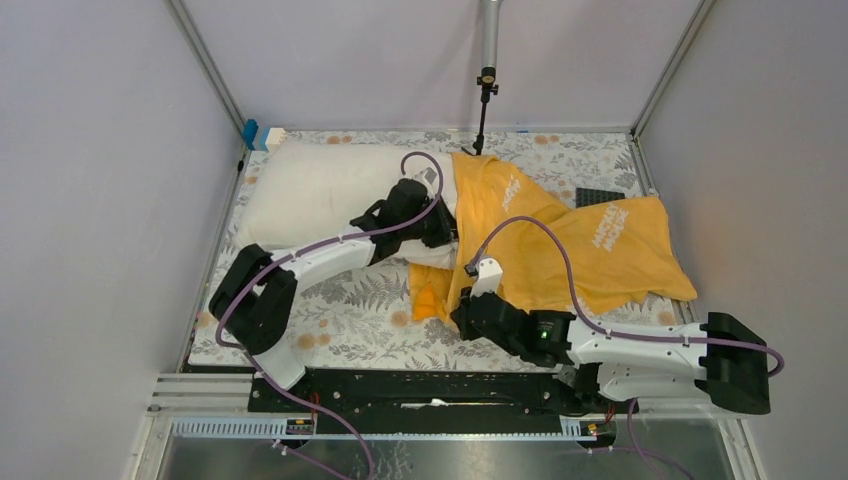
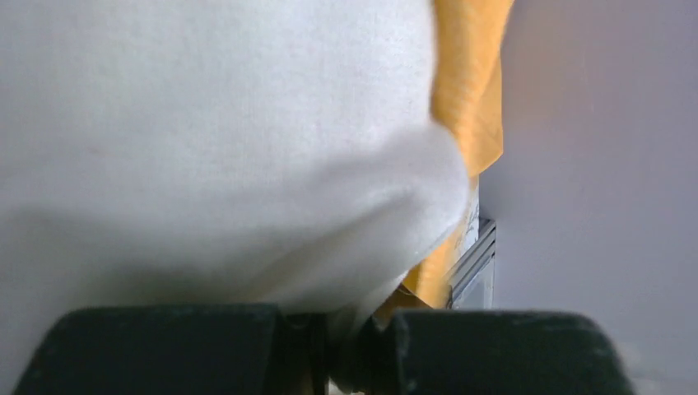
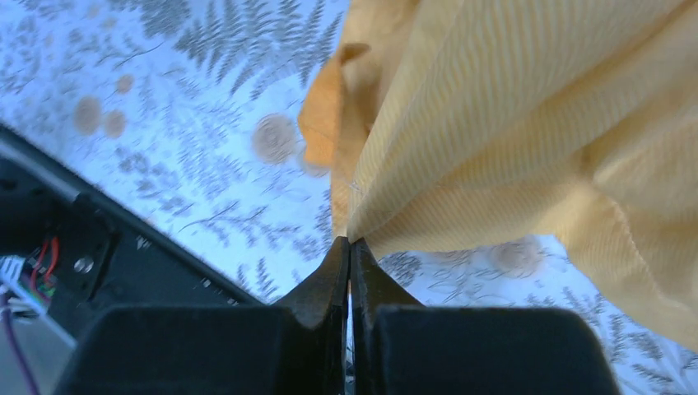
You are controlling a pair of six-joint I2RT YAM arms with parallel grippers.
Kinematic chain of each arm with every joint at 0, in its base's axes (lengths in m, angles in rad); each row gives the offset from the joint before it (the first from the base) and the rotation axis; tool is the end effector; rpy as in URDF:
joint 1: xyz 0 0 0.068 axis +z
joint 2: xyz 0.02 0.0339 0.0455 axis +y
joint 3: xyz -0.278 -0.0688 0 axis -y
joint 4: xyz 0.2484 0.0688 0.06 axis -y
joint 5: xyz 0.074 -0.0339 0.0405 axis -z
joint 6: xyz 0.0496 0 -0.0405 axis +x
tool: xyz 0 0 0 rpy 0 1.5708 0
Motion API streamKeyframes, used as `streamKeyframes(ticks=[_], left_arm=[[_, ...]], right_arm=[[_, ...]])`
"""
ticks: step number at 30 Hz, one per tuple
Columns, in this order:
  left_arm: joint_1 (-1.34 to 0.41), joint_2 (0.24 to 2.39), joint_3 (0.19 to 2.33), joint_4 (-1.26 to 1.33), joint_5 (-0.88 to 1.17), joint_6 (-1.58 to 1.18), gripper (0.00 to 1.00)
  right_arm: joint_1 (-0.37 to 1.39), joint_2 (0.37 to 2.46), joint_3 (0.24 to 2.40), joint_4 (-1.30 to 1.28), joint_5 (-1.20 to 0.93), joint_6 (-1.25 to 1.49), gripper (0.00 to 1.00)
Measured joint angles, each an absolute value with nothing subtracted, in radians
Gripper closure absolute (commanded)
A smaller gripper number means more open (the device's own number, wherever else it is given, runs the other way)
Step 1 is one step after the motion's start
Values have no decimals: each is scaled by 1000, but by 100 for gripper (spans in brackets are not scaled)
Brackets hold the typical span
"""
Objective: Put the pillow into the pillowcase
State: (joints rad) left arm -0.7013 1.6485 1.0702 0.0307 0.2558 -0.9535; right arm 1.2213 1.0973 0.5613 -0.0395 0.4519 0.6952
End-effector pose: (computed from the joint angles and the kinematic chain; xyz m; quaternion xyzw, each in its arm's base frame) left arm 0.2872 -0.2590 0.2416 -0.0468 0.8658 -0.4327 0.2468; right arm 0.1015 0.2152 0.2211 -0.1194 0.8547 0.2675 0.4285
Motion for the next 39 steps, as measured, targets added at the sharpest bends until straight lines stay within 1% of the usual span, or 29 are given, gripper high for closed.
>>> streamKeyframes(ticks=[4,7,11,12,14,15,18,20,21,23,25,27,29,30,32,34,36,38,39], left_arm=[[-694,1702,1109,39,256,-951,100],[-707,1753,1103,59,257,-952,100],[-756,1752,1007,175,230,-967,100],[-767,1745,970,213,223,-975,100],[-790,1726,872,310,208,-995,100],[-799,1715,825,353,205,-1003,98],[-824,1672,739,408,193,-1006,81],[-835,1644,733,389,184,-992,70],[-840,1622,733,363,179,-982,66],[-846,1575,735,306,169,-961,62],[-849,1520,741,231,154,-942,57],[-851,1459,750,150,140,-923,52],[-852,1403,757,80,129,-907,50],[-852,1378,763,44,123,-900,49],[-852,1332,783,-29,110,-882,48],[-852,1291,811,-101,92,-862,47],[-852,1250,838,-172,64,-843,45],[-847,1213,869,-248,28,-822,39],[-841,1199,890,-284,11,-807,34]], right_arm=[[1334,1084,574,-43,493,717,100],[1382,1115,627,-75,543,717,100],[1390,1172,661,-84,575,717,100],[1390,1180,661,-86,576,717,96],[1386,1190,661,-87,574,719,79],[1380,1187,661,-93,573,720,72],[1365,1143,683,-128,554,729,47],[1353,1091,735,-167,550,724,36],[1349,1069,760,-179,552,720,33],[1339,1019,829,-206,559,707,32],[1325,981,894,-232,567,695,33],[1254,955,959,-266,551,677,35],[1119,949,1005,-294,514,658,37],[1039,954,1023,-308,487,648,38],[938,977,1048,-332,446,631,39],[884,1025,1079,-357,402,611,40],[868,1080,1094,-368,361,596,41],[864,1133,1097,-382,328,583,42],[863,1155,1097,-389,317,581,42]])
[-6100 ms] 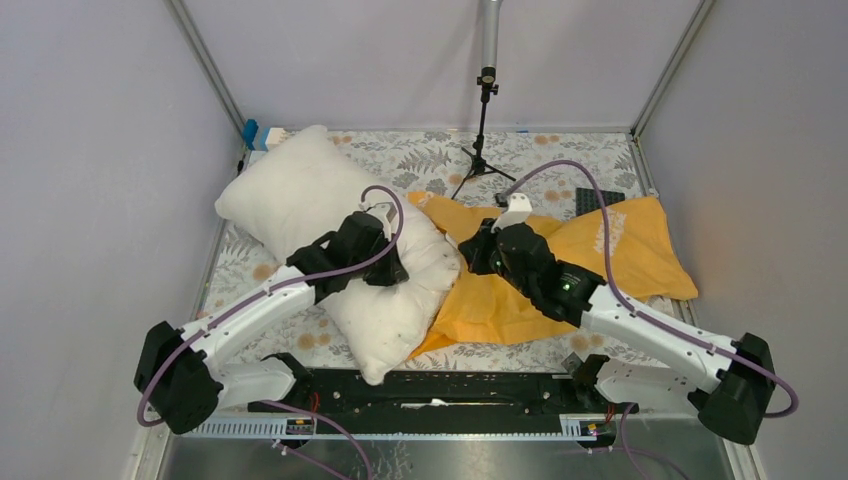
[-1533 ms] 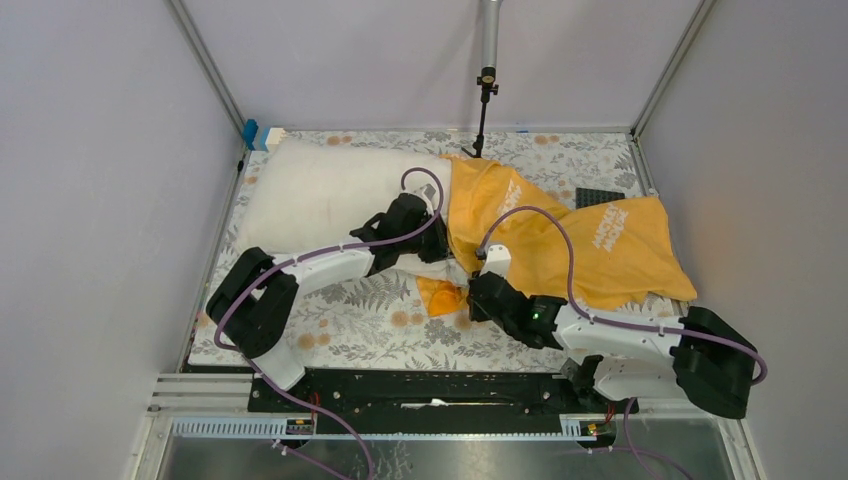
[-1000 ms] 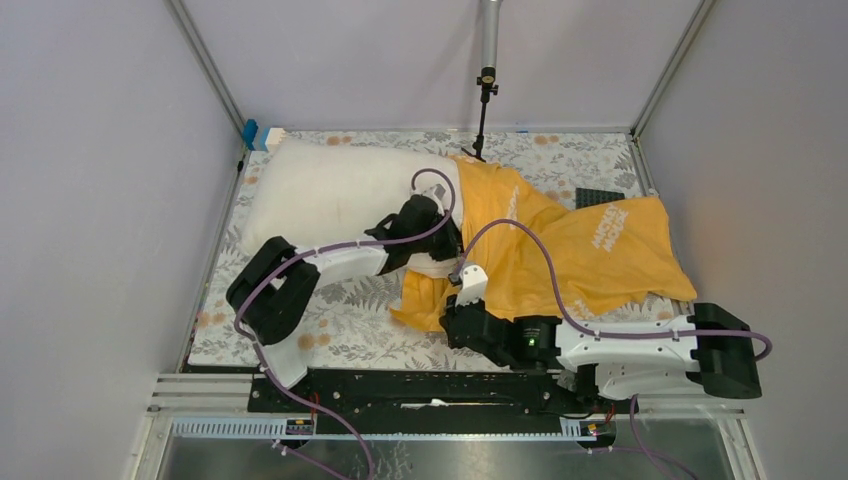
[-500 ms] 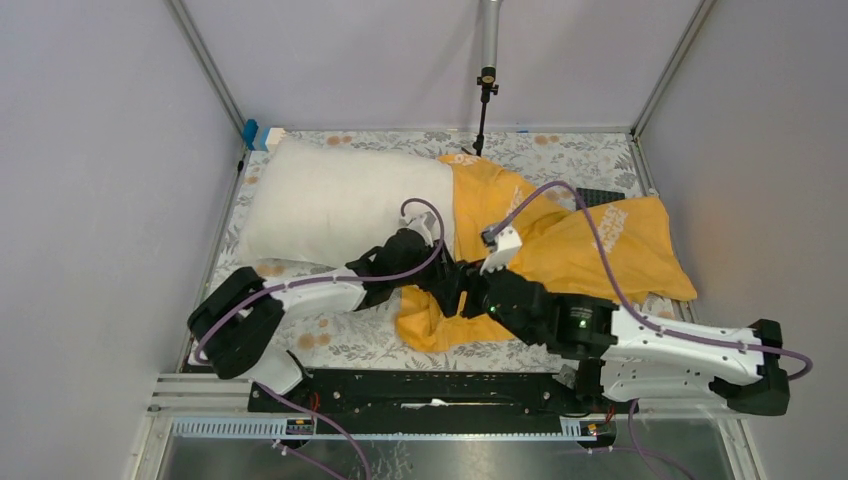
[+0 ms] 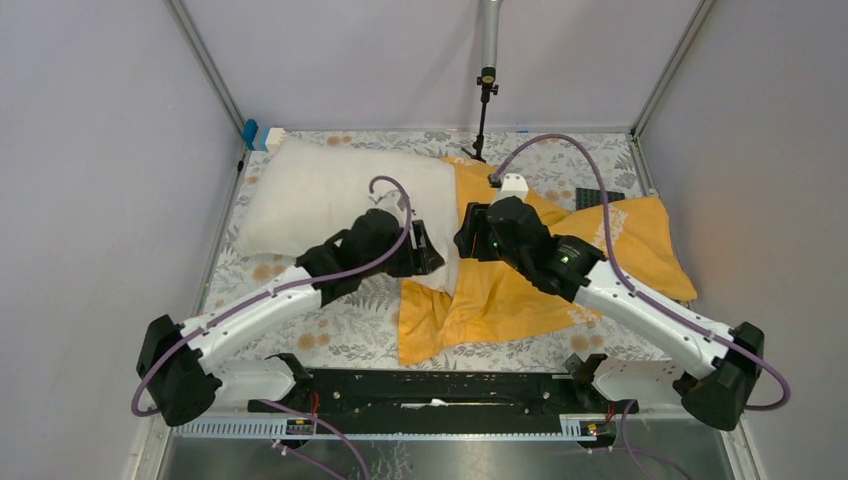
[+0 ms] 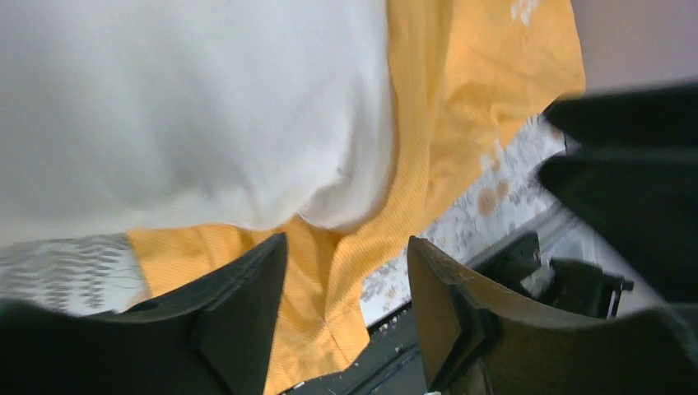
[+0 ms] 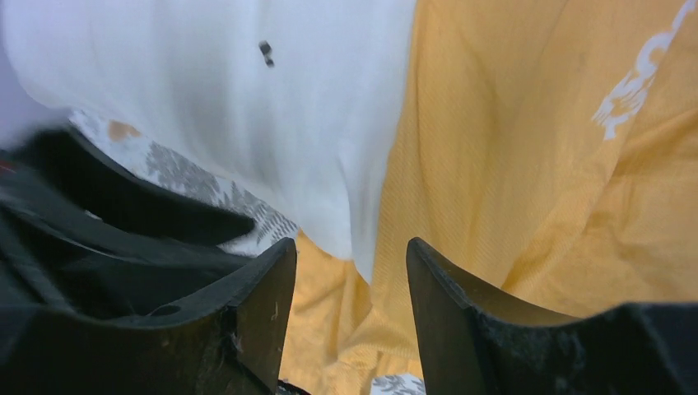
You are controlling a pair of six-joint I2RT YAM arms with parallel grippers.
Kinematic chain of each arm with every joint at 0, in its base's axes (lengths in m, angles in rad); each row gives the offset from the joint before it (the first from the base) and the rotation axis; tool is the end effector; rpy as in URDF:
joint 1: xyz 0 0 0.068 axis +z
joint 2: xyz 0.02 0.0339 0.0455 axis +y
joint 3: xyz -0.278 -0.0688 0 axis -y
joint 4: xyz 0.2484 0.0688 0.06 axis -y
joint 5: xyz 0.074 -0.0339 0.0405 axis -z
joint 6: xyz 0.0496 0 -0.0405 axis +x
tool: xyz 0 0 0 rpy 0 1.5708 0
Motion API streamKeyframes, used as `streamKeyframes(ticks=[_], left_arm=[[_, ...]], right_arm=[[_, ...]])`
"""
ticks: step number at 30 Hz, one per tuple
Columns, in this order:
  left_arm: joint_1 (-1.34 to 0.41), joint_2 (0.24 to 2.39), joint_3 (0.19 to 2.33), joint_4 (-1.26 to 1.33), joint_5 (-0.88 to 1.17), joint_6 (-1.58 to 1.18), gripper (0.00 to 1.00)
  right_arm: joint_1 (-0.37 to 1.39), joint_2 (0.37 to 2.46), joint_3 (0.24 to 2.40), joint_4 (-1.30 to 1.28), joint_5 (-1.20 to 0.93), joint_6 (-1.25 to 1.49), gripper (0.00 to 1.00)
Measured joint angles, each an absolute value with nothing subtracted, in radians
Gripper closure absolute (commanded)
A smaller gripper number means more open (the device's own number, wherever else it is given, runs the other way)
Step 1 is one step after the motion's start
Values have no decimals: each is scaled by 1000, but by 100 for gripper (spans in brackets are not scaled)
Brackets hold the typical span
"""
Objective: Put the pillow into the pillowcase
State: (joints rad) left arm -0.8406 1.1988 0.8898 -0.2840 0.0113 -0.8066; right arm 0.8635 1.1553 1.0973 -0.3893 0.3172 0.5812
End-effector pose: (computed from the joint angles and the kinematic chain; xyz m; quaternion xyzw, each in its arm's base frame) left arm 0.1839 -0.2063 0.2850 0.0177 0.8827 -0.3479 0.3155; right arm 0.1862 0.1940 0.3610 -0.0343 0.8392 0.2475 0.4830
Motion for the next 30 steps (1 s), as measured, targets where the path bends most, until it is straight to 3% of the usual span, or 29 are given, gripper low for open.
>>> streamKeyframes(ticks=[4,7,11,13,14,16,17,22,30], left_arm=[[-730,1187,1030,-431,-64,-720,13],[-625,1196,1101,-470,-145,-652,3],[-542,1266,1114,-472,-210,-595,1],[-529,1329,1111,-465,-230,-579,11],[-525,1364,1105,-456,-239,-571,23],[-521,1419,1095,-442,-248,-559,78],[-519,1440,1091,-432,-248,-554,97],[-539,1429,1092,-422,-234,-531,100],[-772,1279,1272,-645,-333,-523,100]], right_arm=[[863,1215,1097,-418,291,582,43],[863,1228,1091,-421,285,585,43],[863,1259,1081,-410,275,585,43],[863,1291,1081,-406,276,584,43],[863,1311,1081,-407,278,583,43],[863,1350,1081,-408,287,580,44],[863,1371,1081,-408,296,579,46],[862,1440,1081,-410,306,568,64],[861,1444,1081,-427,305,558,69]])
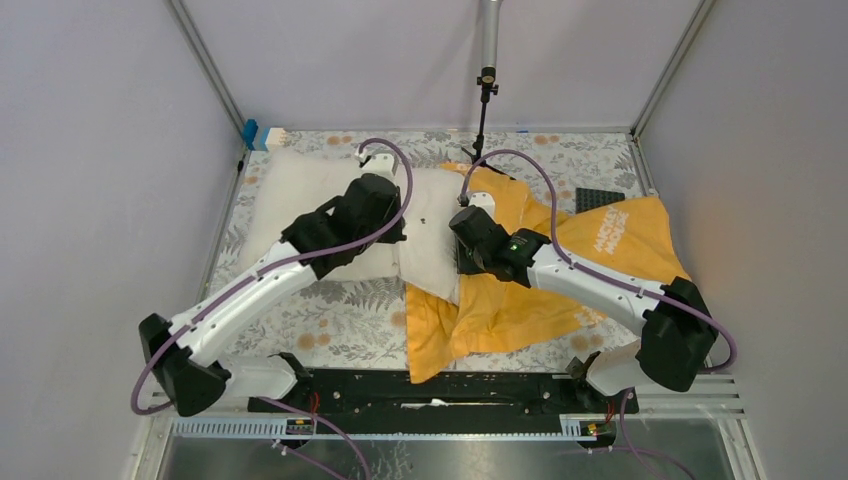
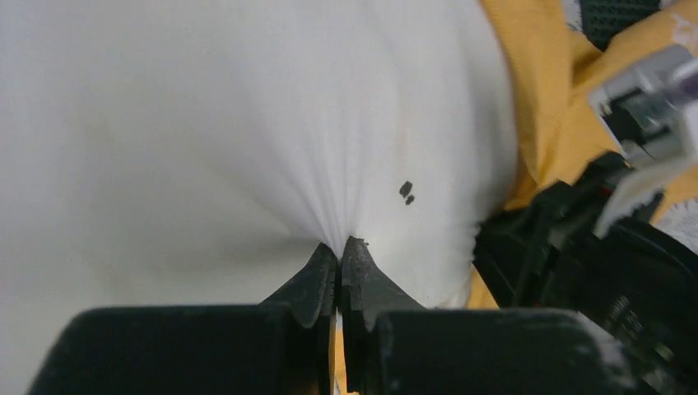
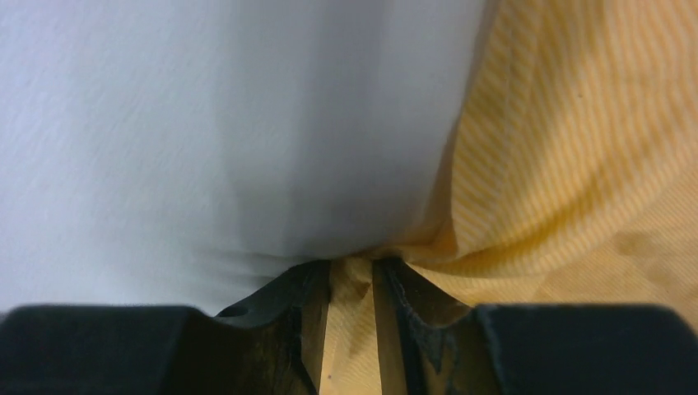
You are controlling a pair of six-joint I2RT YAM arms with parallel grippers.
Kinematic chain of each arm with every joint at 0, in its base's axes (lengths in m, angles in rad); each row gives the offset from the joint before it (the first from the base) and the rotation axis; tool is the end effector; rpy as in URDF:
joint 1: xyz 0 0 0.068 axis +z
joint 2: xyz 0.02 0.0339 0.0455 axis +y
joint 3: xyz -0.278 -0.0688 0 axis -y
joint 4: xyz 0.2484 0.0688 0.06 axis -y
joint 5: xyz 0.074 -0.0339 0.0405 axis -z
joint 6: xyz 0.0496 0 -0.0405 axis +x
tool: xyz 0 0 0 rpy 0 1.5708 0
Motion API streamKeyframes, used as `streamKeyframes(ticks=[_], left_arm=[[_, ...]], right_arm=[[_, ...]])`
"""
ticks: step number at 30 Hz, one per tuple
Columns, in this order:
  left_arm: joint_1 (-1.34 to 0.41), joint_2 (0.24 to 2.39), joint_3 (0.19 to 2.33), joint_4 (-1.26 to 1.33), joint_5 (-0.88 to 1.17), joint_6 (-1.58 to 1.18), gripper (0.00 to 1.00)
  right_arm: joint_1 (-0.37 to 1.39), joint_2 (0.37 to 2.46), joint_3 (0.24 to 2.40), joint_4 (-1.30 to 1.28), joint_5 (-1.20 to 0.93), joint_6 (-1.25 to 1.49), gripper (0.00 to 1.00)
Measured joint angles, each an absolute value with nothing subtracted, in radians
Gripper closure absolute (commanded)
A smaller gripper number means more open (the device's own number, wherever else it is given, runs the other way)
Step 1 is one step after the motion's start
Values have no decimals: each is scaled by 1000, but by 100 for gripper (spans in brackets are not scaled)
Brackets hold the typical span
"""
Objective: Put the pillow into the pillowcase
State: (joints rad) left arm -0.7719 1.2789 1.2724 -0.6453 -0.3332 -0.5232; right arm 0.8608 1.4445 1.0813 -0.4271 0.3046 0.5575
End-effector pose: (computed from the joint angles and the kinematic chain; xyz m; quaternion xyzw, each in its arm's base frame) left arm 0.2155 -0.1871 0.3648 0.0366 0.8862 -0.1453 0.4385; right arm 0.2224 0.2359 0.2709 -0.0810 0.9123 0.1384 0.3767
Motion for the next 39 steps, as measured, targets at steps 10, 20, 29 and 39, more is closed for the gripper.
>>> streamKeyframes(ticks=[10,20,29,39], left_arm=[[-752,1188,1072,-635,-288,-605,100],[-618,1157,823,-398,-115,-712,100],[-603,1152,806,-363,-78,-719,100],[-582,1151,789,-319,-47,-728,100]], right_arm=[[860,1436,1079,-433,302,559,52],[865,1330,1019,-439,316,570,50],[953,1350,1018,-543,443,591,63],[966,1339,1072,-672,561,623,100]])
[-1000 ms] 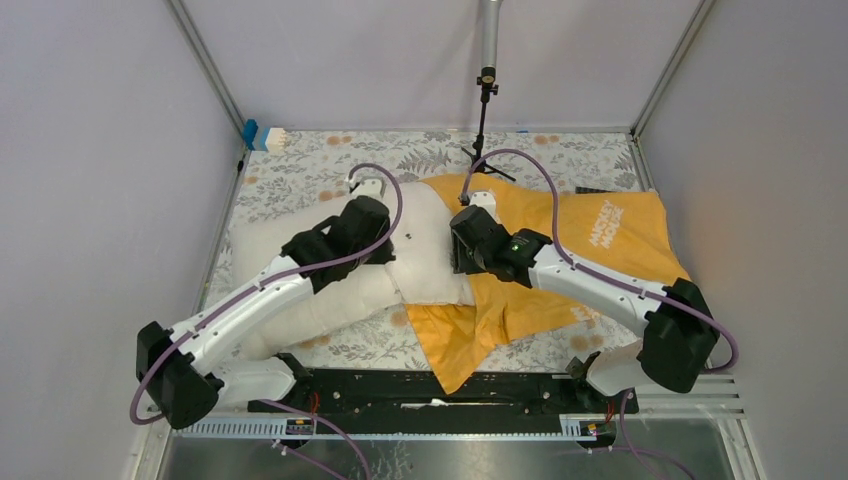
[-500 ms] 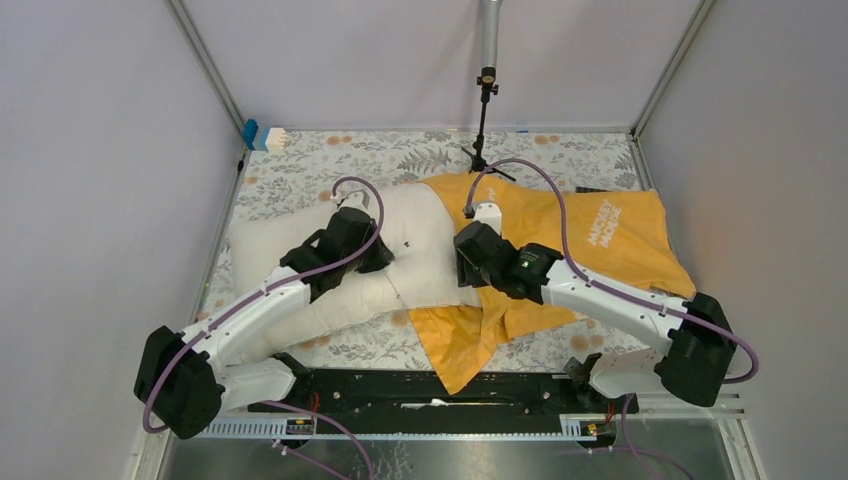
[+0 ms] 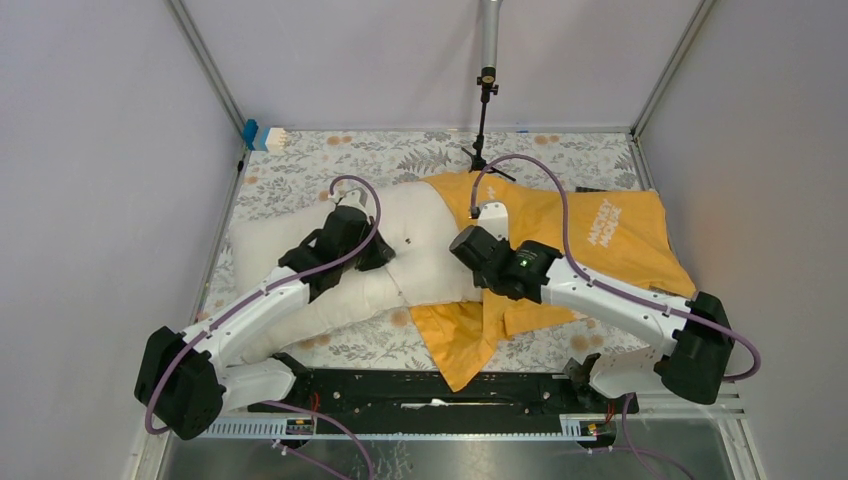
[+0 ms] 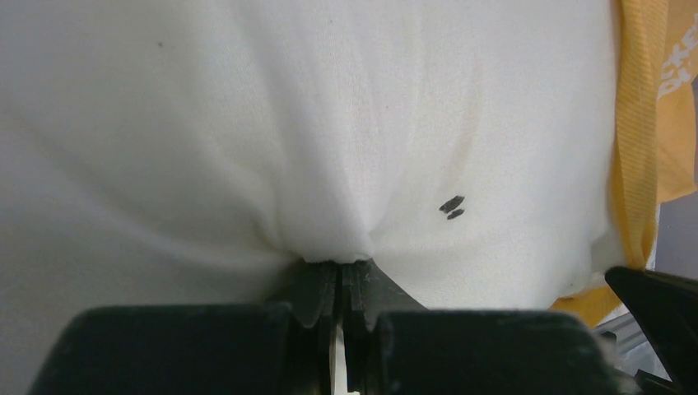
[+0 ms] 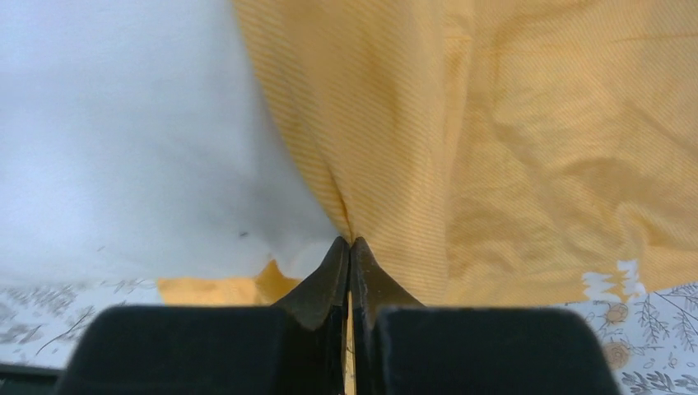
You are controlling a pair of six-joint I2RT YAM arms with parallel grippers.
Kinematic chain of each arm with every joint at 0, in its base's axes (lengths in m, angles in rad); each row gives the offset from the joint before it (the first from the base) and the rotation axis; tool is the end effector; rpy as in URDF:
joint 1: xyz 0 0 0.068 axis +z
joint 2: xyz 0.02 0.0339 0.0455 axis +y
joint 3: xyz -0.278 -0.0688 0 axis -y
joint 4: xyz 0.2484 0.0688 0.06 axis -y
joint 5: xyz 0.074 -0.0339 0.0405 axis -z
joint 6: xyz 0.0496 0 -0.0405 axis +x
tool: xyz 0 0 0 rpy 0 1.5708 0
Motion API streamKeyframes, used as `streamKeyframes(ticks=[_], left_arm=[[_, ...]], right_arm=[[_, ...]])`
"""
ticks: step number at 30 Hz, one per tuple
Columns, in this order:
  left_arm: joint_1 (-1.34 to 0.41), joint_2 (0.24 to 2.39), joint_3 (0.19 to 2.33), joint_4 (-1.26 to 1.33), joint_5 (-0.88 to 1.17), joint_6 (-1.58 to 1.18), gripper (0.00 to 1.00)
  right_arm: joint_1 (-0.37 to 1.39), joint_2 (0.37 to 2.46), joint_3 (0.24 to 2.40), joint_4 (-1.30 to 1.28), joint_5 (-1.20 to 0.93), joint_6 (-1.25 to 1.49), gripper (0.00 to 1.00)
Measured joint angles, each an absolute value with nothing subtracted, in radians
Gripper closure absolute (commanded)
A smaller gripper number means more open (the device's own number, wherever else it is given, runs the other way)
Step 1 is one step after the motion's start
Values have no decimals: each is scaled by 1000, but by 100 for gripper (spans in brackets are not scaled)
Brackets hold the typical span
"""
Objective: Put the pillow into the pillowcase
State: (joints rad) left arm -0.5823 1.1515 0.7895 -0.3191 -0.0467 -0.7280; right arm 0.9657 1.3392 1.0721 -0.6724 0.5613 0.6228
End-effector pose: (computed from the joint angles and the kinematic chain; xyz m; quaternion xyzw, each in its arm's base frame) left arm 0.2154 -0.1390 0.2578 -0.0757 0.8993 -0.2454 0.3540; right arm 0.1810 0.2153 0.2828 -0.0711 0.9147 0.0283 0.3969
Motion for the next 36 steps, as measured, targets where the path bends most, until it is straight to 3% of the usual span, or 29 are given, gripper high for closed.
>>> streamKeyframes(ticks=[4,13,20,25,28,31,36], left_arm=[[-578,1152,789,-313,-37,-728,100],[-577,1210,829,-328,-28,-726,100],[-572,1204,830,-295,10,-736,100],[-572,1117,827,-295,51,-746,100],[-571,1089,785,-262,67,-758,100],[-569,1086,716,-229,76,-770,100],[-569,1057,624,-167,93,-799,100]], right_arm=[[1051,1343,1151,-719,562,626,100],[1353,1476,1547,-812,616,630,100],[1326,1470,1457,-702,563,639,99],[1263,1462,1184,-584,449,684,73],[1251,1460,1193,-597,442,678,60],[1206,1439,1277,-595,431,646,54],[1019,1410,1455,-592,453,566,54]])
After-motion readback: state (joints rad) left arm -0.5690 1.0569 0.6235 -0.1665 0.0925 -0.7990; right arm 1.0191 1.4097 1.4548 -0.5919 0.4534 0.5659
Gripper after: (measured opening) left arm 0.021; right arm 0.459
